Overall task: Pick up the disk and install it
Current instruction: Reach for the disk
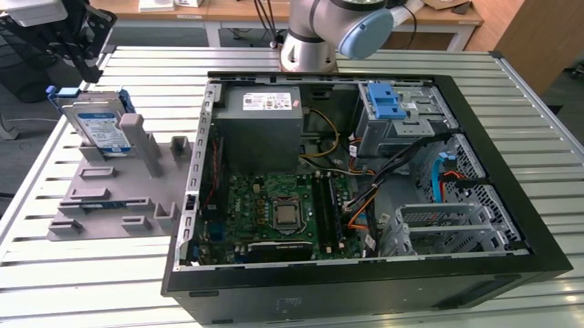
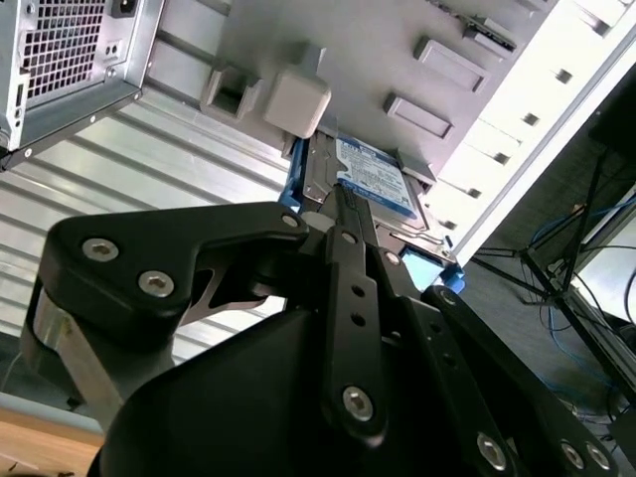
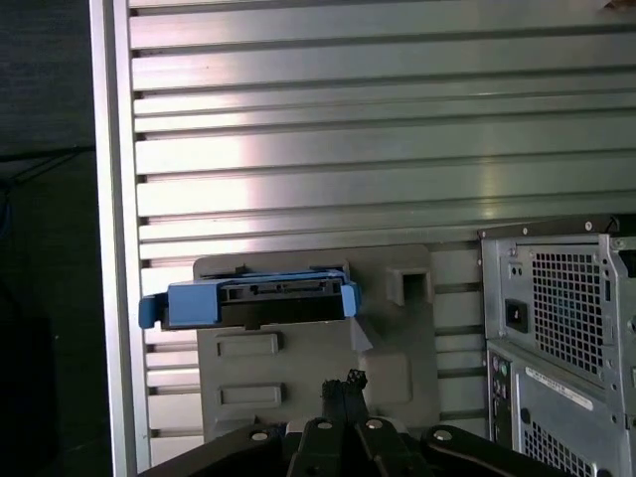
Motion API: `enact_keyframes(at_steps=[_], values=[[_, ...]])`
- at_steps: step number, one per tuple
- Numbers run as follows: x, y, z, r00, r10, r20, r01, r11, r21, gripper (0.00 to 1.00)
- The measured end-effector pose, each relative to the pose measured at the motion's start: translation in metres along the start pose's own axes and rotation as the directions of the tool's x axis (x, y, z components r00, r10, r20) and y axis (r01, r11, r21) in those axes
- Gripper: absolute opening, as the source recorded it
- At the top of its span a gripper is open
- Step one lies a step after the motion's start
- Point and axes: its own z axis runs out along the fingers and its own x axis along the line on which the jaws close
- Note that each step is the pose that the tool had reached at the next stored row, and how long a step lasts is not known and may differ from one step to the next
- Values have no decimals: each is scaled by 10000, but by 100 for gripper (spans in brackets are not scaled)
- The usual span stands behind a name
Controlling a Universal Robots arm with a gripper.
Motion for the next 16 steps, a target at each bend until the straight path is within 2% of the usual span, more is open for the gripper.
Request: enact_keyframes(at_steps=[3, 5, 11, 16], values=[[19, 8, 0, 10000, 2, -1, -2, 10000, 1, 11], [62, 32, 2, 10000, 1, -1, -1, 10000, 1, 11], [307, 90, 19, 10000, 1, 1, -1, 10000, 12, 11], [426, 172, 42, 10000, 1, 2, -1, 10000, 32, 11]])
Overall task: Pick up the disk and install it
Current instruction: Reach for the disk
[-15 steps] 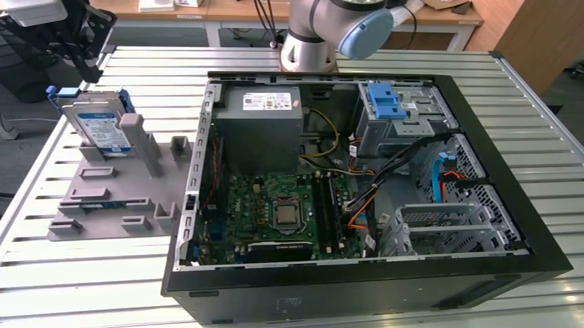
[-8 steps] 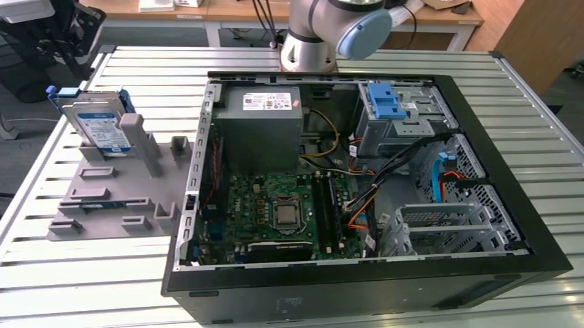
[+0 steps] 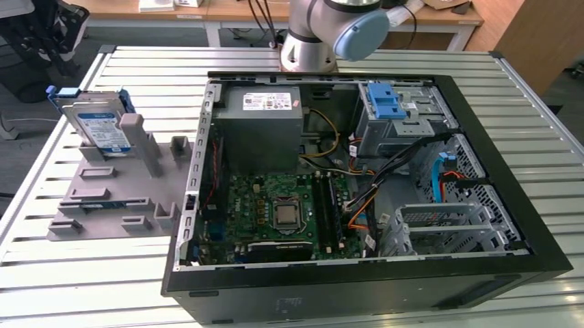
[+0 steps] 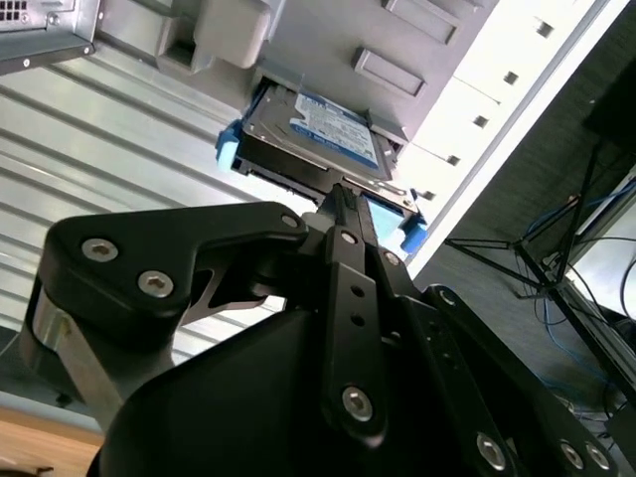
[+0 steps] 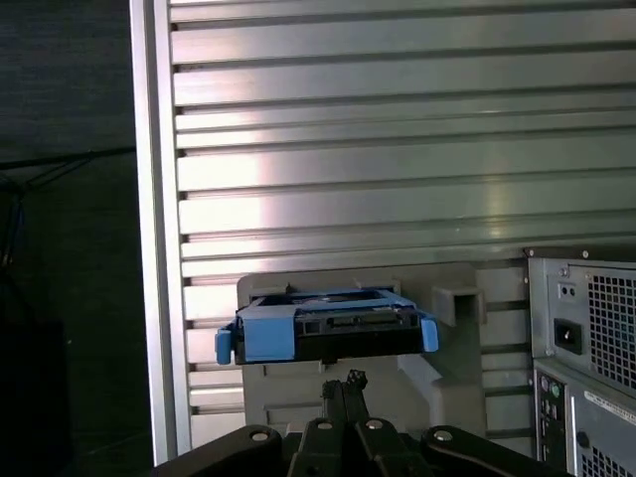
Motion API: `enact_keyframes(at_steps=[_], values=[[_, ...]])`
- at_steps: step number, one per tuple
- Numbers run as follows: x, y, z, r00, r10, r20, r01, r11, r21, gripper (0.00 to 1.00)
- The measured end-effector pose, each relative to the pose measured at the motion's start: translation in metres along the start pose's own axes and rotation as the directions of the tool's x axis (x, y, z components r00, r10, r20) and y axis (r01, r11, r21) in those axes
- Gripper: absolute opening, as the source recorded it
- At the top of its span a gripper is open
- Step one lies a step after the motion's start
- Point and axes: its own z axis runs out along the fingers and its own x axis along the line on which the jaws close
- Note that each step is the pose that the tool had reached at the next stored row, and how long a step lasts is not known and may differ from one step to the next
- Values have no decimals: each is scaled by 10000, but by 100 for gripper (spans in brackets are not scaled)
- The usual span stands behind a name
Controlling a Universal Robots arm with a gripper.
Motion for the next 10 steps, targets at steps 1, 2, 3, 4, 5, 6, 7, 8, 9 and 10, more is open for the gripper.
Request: enact_keyframes(at_steps=[1, 2, 3, 4, 5, 6, 7, 8, 9, 10], values=[[19, 8, 3, 10000, -1, -1, 1, 10000, 1, 11], [43, 14, 6, 10000, -1, -1, 1, 10000, 2, 11], [69, 18, 10, 10000, -1, 1, 1, 10000, 1, 11], [91, 22, 12, 10000, -1, 0, 1, 10000, 1, 11], [113, 25, 15, 10000, -2, 0, 2, 10000, 1, 11], [133, 26, 17, 10000, -2, 0, 2, 10000, 1, 11], [149, 26, 19, 10000, -1, 0, 1, 10000, 1, 11], [158, 26, 20, 10000, -1, 1, 1, 10000, 1, 11], [168, 25, 20, 10000, -1, 0, 1, 10000, 1, 11], [174, 24, 21, 10000, -1, 0, 1, 10000, 1, 11]])
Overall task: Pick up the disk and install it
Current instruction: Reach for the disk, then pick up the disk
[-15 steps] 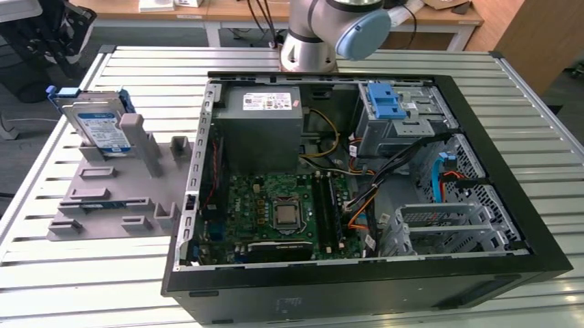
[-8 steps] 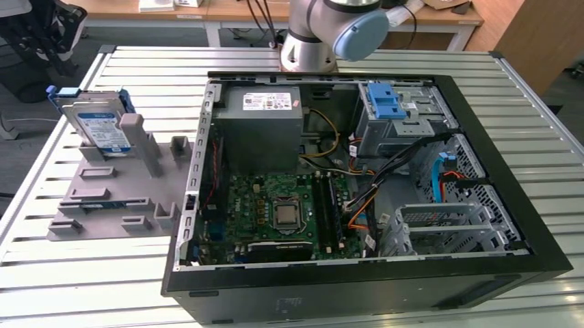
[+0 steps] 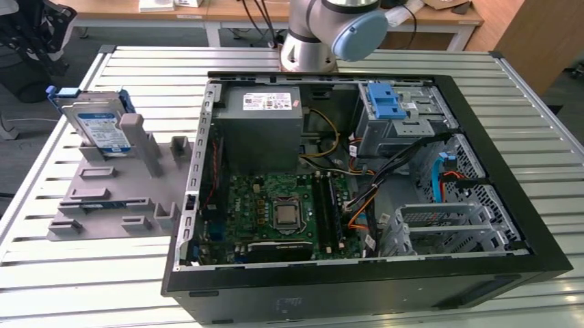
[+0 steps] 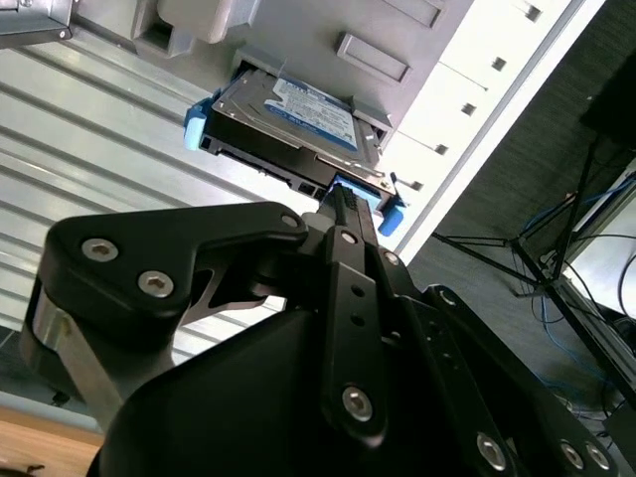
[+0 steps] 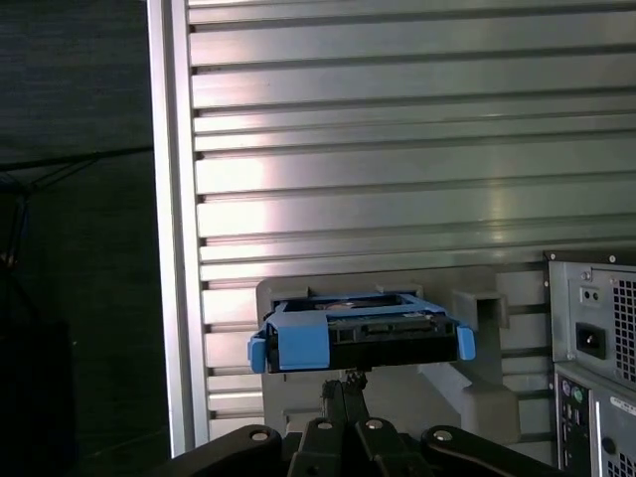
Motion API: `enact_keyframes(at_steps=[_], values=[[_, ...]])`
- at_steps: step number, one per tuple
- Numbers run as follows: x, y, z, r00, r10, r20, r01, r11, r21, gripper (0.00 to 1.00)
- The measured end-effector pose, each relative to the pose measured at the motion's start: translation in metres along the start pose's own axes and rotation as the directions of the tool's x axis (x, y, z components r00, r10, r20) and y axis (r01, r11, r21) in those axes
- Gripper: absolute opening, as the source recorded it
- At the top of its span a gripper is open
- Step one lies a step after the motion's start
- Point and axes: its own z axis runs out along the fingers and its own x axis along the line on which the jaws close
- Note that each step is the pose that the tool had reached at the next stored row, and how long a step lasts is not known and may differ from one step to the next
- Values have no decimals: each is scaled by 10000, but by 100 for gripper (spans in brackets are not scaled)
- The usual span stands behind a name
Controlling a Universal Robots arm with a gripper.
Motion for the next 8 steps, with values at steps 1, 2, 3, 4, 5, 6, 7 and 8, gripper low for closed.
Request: enact_keyframes(at_steps=[1, 2, 3, 4, 5, 6, 7, 8], values=[[0, 0, 0, 10000, -1, 1, 1, 10000, 0, 11], [2, 0, 0, 10000, 0, 0, 0, 10000, 0, 11], [2, 0, 0, 10000, -1, 0, 1, 10000, 0, 11], [2, 0, 0, 10000, 0, 0, 0, 10000, 0, 11], [2, 0, 0, 10000, 0, 0, 0, 10000, 0, 11], [2, 0, 0, 10000, 0, 0, 0, 10000, 0, 11], [2, 0, 0, 10000, 0, 0, 0, 10000, 0, 11], [2, 0, 0, 10000, 0, 0, 0, 10000, 0, 11]])
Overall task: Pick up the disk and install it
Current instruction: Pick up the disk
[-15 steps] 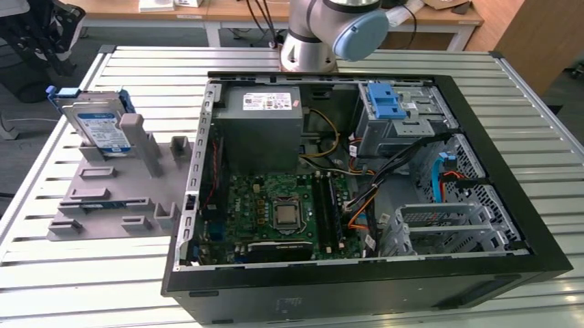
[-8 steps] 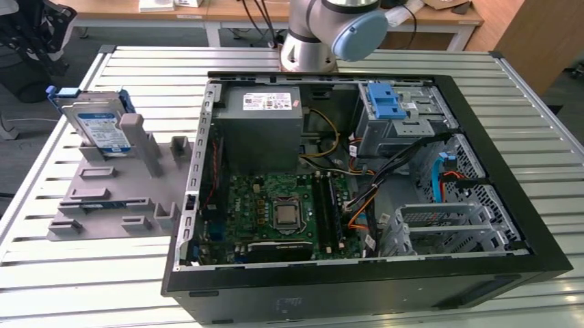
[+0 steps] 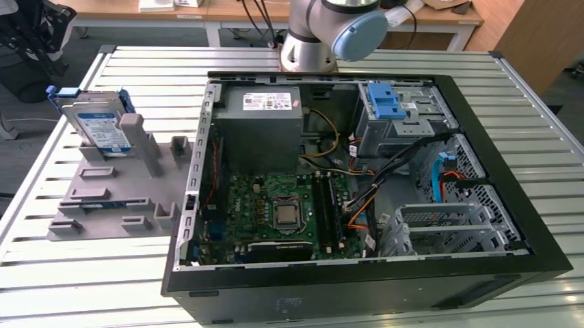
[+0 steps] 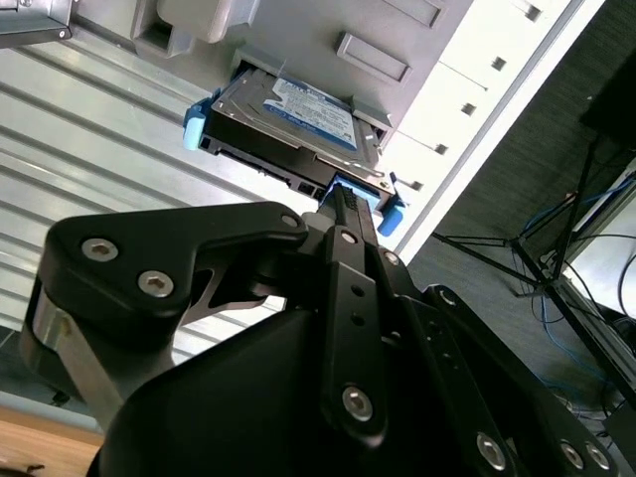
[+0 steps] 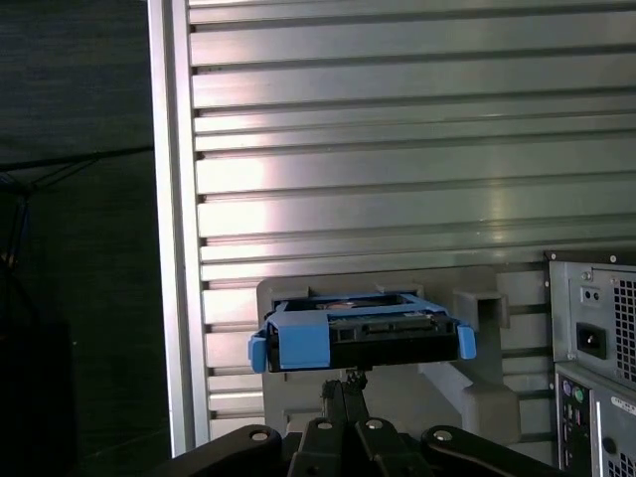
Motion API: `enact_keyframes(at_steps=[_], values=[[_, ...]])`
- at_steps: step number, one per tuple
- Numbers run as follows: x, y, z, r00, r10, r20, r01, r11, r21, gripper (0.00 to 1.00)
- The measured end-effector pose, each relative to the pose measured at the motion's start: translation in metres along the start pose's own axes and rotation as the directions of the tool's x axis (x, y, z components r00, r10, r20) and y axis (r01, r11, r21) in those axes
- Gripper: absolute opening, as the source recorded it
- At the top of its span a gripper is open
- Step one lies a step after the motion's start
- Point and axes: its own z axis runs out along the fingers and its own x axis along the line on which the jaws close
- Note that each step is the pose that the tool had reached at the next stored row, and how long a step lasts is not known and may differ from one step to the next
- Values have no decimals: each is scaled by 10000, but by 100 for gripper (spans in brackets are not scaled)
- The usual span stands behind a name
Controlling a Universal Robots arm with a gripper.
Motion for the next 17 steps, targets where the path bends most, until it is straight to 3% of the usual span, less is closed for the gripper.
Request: enact_keyframes(at_steps=[7, 11, 17], values=[[0, 0, 0, 10000, -34, 0, 34, 10000, -1, 11], [2, 0, 1, 9988, -491, -11, 491, 9988, -5, 11], [5, -1, 4, 9887, -1501, -33, 1501, 9887, -17, 11]])
